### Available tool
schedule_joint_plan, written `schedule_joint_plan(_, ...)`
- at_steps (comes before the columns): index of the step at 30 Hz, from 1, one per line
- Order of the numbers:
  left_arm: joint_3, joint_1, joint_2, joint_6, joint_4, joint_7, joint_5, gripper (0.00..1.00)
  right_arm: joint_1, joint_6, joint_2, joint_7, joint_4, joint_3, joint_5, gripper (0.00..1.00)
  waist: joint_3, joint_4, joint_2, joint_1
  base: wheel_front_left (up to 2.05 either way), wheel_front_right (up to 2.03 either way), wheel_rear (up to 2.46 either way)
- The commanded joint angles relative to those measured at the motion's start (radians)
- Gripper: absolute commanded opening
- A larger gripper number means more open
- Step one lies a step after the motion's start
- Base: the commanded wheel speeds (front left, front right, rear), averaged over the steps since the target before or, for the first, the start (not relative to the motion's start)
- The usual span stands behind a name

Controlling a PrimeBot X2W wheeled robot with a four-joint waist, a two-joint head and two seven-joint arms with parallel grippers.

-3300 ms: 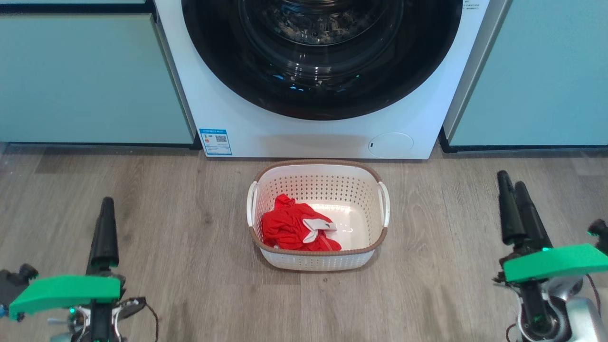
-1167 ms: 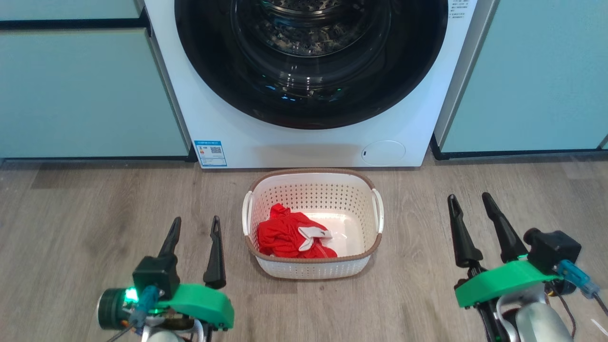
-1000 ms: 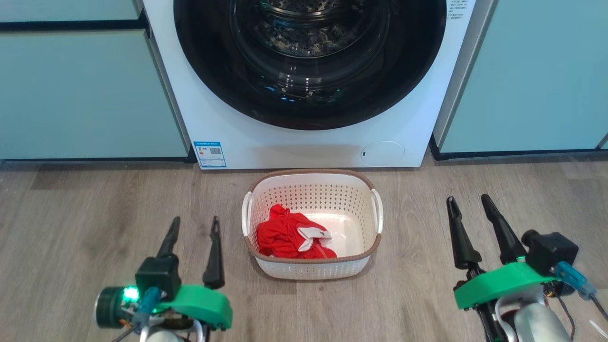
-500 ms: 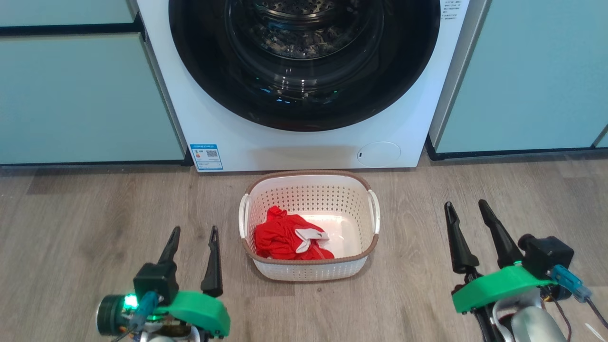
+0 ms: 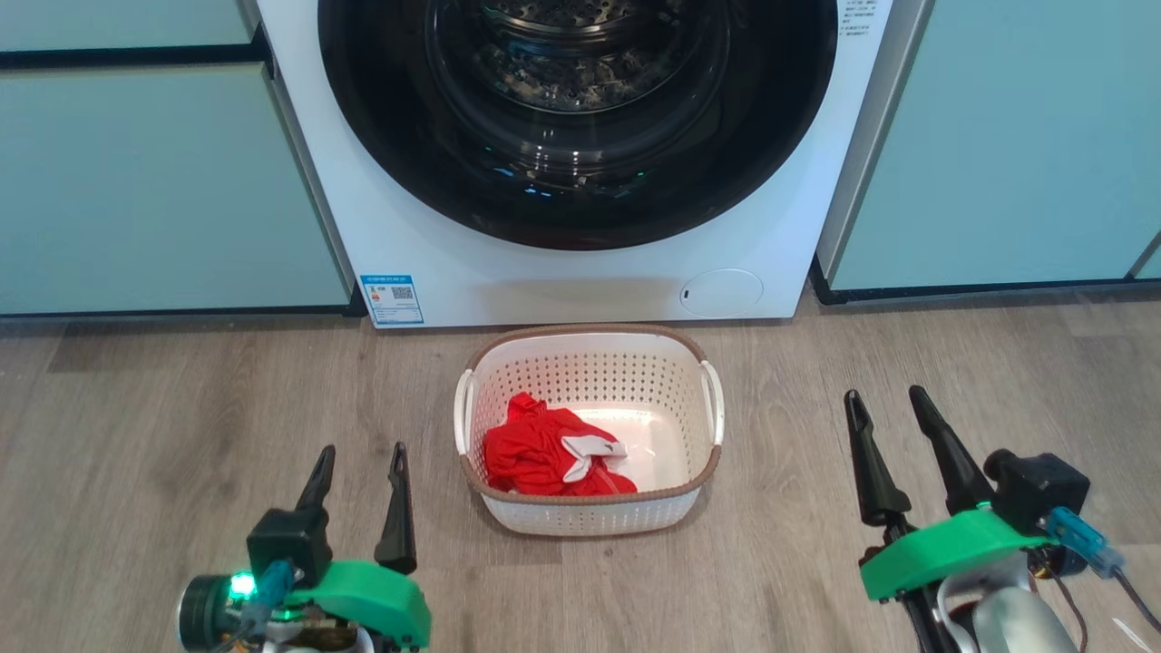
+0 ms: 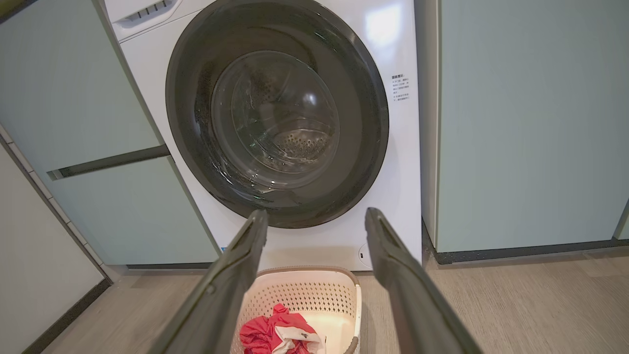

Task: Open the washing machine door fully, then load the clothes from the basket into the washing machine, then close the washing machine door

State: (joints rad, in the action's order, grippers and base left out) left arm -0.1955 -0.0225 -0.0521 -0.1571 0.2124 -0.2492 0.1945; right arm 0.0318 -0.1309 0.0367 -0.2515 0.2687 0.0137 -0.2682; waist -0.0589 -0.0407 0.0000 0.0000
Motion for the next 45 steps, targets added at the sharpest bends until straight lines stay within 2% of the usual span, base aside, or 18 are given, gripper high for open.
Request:
schedule_joint_plan(1,0.034,0.040,0.002,0.002,-0.028,-0.013,0.006,1.00,0.059,0.000,0.014,-0.010,-0.027,0.026,0.002,1.00,0.002,0.000,0.0000,0.0000,0.00,0.00,0.00)
schedule_joint_plan(6,0.042,0.043,0.002,0.024,-0.010,-0.013,0.041,1.00,0.064,0.000,0.014,-0.010,-0.024,0.018,0.012,1.00,0.006,0.000,0.0000,0.0000,0.00,0.00,0.00)
schedule_joint_plan(24,0.039,0.045,0.002,0.038,-0.009,-0.013,0.062,1.00,0.067,0.000,0.014,-0.010,-0.021,0.003,0.023,1.00,0.015,0.001,0.0000,0.0000,0.07,0.07,-0.13)
schedule_joint_plan(45,0.031,0.045,0.002,0.035,-0.007,-0.013,0.056,1.00,0.073,0.000,0.014,-0.010,-0.007,-0.012,0.029,1.00,0.016,-0.002,0.0000,0.0000,1.05,1.05,-2.10)
